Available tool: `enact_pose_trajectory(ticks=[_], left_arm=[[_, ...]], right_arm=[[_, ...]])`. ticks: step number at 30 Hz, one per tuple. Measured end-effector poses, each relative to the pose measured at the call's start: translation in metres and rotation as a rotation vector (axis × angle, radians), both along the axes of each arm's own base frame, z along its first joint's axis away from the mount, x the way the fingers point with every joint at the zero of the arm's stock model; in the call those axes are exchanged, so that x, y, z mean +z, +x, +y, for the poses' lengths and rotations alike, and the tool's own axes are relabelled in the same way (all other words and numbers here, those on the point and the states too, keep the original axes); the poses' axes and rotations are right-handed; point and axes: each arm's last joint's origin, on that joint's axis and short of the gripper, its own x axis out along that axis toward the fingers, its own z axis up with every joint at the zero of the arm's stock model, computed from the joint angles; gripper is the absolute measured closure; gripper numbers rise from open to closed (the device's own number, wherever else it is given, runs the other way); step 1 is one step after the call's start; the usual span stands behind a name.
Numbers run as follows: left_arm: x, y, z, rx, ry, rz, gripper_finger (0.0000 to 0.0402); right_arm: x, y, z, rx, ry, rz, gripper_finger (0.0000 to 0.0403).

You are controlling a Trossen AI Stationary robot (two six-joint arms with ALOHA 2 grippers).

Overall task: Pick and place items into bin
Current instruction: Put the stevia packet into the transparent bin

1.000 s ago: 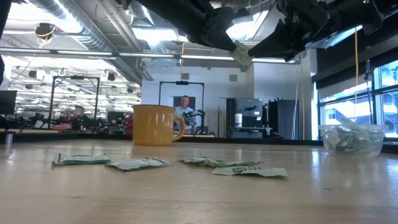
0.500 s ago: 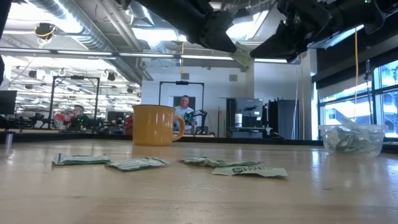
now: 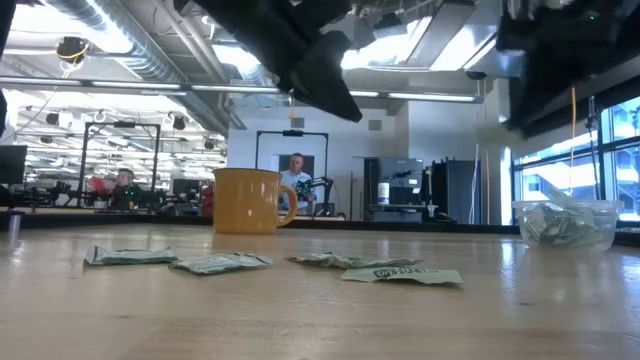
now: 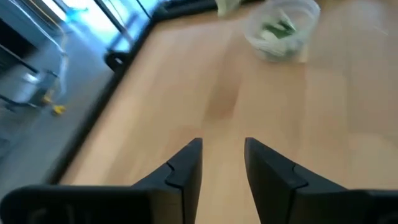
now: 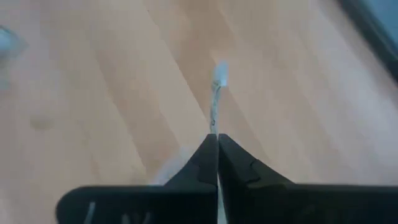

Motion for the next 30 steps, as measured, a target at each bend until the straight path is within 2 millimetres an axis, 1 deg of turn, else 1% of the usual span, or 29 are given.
enact_pose_trajectory(ticks=[3,6,10,15,20,30], left_arm=[[-0.001,0.000,0.002,0.003,-0.027,0.002,0.0294],[-0.001,0.000,0.002,0.007,-0.024,0.002,0.0298],[-0.001,0.000,0.002,0.008,-0.019,0.004,0.0300],[-0.001,-0.001,0.002,0.008,-0.013,0.011,0.0300],[-0.001,-0.001,0.002,0.001,0.002,0.019,0.0300],[-0.002,0.001,0.012,0.028,0.001,0.020,0.0304]], right_arm=[[-0.008,-0.015,0.002,-0.104,0.036,0.138,0.0403],[-0.014,-0.025,0.006,-0.153,0.040,0.222,0.0403],[-0.014,-0.027,0.015,-0.134,0.057,0.214,0.0403],[-0.012,-0.029,0.027,-0.120,0.155,0.204,0.0403],[-0.017,-0.026,0.036,-0.138,0.149,0.223,0.0403],[-0.042,-0.007,0.047,-0.152,0.055,0.358,0.0403]])
